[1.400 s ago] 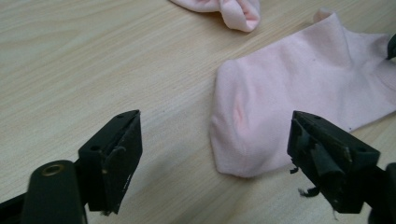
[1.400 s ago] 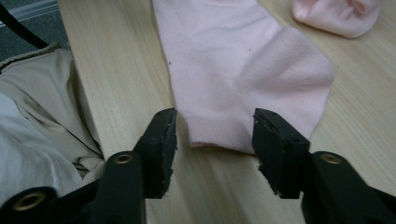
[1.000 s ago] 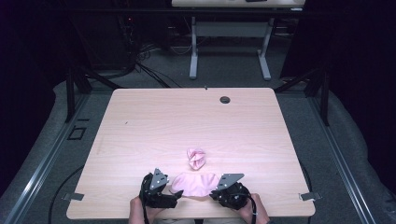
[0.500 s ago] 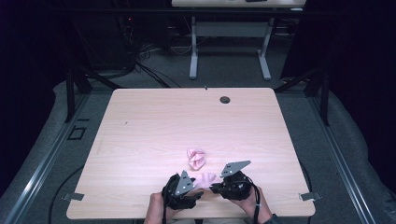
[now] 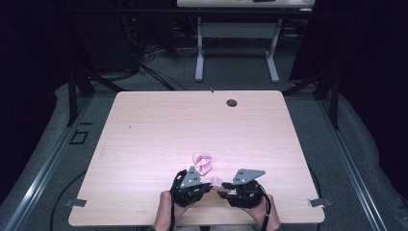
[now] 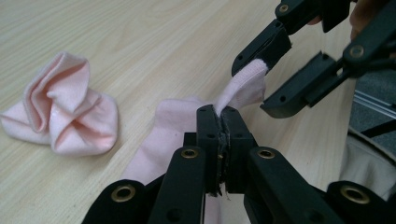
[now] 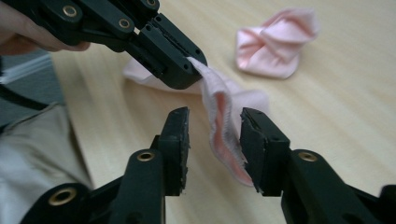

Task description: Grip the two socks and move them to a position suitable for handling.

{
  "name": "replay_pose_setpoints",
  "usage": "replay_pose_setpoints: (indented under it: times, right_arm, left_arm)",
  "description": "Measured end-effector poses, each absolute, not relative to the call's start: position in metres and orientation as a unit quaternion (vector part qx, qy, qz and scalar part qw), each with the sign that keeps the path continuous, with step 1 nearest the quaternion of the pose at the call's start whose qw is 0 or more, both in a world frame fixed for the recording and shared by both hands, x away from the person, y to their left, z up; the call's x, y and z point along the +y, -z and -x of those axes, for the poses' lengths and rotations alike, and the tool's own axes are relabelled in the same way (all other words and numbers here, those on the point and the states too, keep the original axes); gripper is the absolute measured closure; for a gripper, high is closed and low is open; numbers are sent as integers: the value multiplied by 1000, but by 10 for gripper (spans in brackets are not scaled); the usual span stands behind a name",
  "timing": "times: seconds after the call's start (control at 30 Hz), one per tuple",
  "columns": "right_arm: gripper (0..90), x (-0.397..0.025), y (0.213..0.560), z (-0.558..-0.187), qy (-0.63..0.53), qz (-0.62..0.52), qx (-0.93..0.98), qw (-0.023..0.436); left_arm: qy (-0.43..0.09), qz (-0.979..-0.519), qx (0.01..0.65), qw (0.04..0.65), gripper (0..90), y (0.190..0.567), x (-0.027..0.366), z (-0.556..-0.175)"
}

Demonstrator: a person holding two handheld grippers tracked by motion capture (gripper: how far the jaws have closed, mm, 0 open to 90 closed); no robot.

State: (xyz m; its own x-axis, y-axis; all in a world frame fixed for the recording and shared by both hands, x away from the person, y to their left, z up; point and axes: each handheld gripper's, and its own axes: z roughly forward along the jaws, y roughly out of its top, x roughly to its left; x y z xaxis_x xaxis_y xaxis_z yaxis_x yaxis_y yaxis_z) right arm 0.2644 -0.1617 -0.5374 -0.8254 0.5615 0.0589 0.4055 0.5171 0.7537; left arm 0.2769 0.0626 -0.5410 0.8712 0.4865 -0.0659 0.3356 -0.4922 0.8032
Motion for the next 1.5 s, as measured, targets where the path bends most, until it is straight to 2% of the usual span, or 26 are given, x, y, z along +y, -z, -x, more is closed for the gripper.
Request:
replay_pose_setpoints:
  times: [0.07,0.13,0.2,0.27,0.3,0.33,0.43,0.53,0.63,0.7,0.8,0.9,1.1,1.2,1.37,1.5]
  right_arm:
    - [633,-161,536,-260,-411,-272,861,128]
    - [705,-161,534,-259,-417,-267,857,143]
    - [823,-161,532,-260,-426,-262,854,142]
    - [855,-161,529,-262,-429,-264,854,133]
    - [860,-162,526,-264,-431,-266,853,123]
    - [862,-162,525,-264,-433,-270,852,119]
    - [864,-162,517,-267,-432,-280,850,107]
    - [865,-163,511,-270,-433,-293,847,94]
    - [864,-163,508,-270,-430,-301,846,90]
    - [864,-162,506,-270,-426,-306,847,88]
    - [864,-161,507,-270,-424,-308,847,86]
    - [864,-162,507,-271,-423,-311,847,86]
    - [863,-172,508,-271,-425,-327,840,84]
    - [862,-176,508,-270,-422,-334,839,83]
    - [861,-189,499,-261,-418,-354,833,75]
    - [857,-200,493,-256,-412,-372,830,56]
  left_arm:
    - [-76,-858,236,449,878,540,63,-278]
    - [-72,-861,232,447,878,539,62,-278]
    - [-70,-859,231,451,875,538,63,-278]
    - [-72,-856,237,453,846,538,65,-277]
    - [-73,-855,239,454,765,539,66,-277]
    - [-77,-852,241,458,722,540,69,-274]
    - [-107,-845,260,456,485,547,78,-262]
    - [-143,-839,277,447,403,557,89,-249]
    - [-162,-839,290,431,397,567,99,-241]
    - [-170,-844,296,413,401,573,101,-239]
    - [-171,-849,296,402,456,580,101,-239]
    - [-177,-851,290,402,555,581,99,-239]
    - [-160,-851,277,417,848,578,102,-243]
    - [-142,-850,276,425,874,570,102,-244]
    - [-77,-852,275,438,875,543,104,-246]
    - [-25,-863,286,417,856,525,99,-250]
